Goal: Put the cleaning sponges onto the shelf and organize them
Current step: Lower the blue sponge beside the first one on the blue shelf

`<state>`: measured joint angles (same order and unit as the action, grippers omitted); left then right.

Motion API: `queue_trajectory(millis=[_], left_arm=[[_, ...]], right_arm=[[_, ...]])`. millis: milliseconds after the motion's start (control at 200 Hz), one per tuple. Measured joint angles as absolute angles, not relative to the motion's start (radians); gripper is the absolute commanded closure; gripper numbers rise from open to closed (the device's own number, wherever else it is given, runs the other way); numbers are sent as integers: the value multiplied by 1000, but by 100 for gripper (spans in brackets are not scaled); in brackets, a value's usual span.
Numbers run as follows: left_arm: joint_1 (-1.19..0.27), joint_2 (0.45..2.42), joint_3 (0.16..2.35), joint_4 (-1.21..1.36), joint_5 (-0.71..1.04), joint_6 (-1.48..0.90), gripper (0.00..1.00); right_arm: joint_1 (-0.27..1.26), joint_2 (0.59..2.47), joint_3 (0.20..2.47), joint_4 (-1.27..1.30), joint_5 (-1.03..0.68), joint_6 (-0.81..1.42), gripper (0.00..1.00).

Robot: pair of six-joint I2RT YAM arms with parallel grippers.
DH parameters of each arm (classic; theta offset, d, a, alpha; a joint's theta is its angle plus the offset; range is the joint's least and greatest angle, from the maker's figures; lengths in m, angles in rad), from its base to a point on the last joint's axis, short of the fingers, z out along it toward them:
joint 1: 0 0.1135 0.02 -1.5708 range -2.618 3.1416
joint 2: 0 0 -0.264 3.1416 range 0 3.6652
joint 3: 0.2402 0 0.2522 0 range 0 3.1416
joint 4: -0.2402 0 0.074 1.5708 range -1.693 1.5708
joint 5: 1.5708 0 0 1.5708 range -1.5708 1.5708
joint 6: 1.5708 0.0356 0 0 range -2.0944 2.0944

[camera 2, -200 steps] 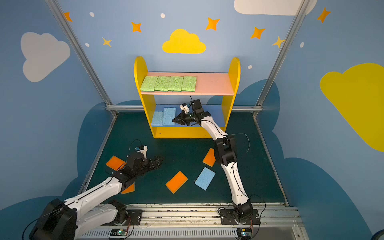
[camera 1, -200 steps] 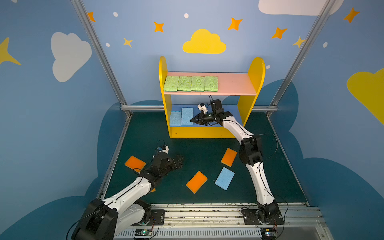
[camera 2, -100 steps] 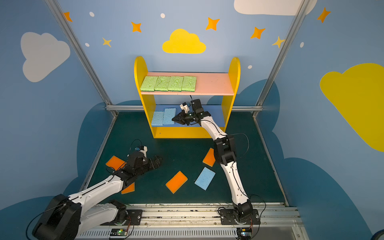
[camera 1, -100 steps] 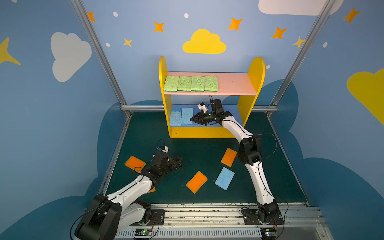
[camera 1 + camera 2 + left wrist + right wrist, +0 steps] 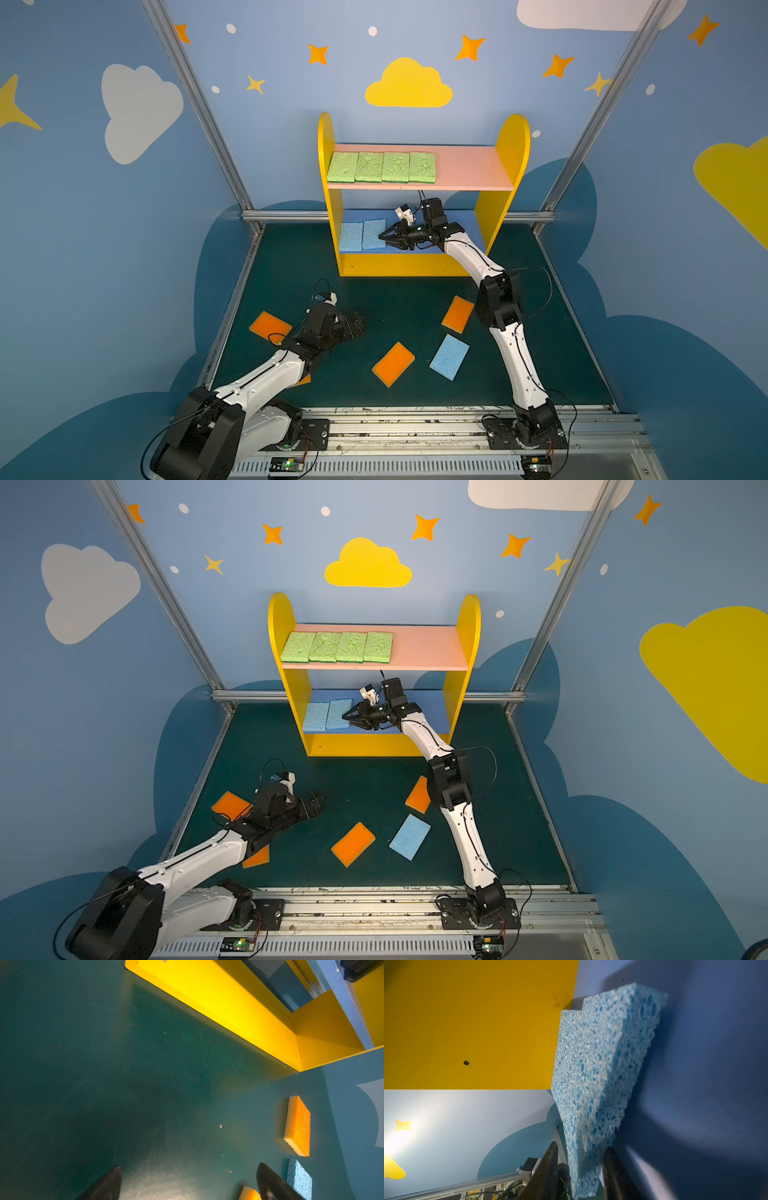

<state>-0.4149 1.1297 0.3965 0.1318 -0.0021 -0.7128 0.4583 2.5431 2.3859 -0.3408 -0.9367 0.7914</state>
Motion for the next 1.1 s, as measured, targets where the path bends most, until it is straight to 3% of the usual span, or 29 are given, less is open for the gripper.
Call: queue_trajectory(millis=[275, 706, 791, 1031, 1101], left_arm=[[-414, 1105, 397, 131, 1, -715, 0], [-414, 1019, 397, 77, 11, -727, 0], [-414, 1005, 397, 67, 14, -726, 0], [-414, 989, 396, 55, 24, -727, 0], [-414, 989, 396, 52, 27, -729, 1]], right_arm=[[451, 2461, 2304, -385, -872, 699, 35], [413, 2288, 2091, -438, -765, 628, 32], [407, 2263, 2052, -432, -762, 630, 37], [403, 2258, 2026, -385, -770, 674, 73], [408, 2259, 2028, -365, -774, 691, 79]])
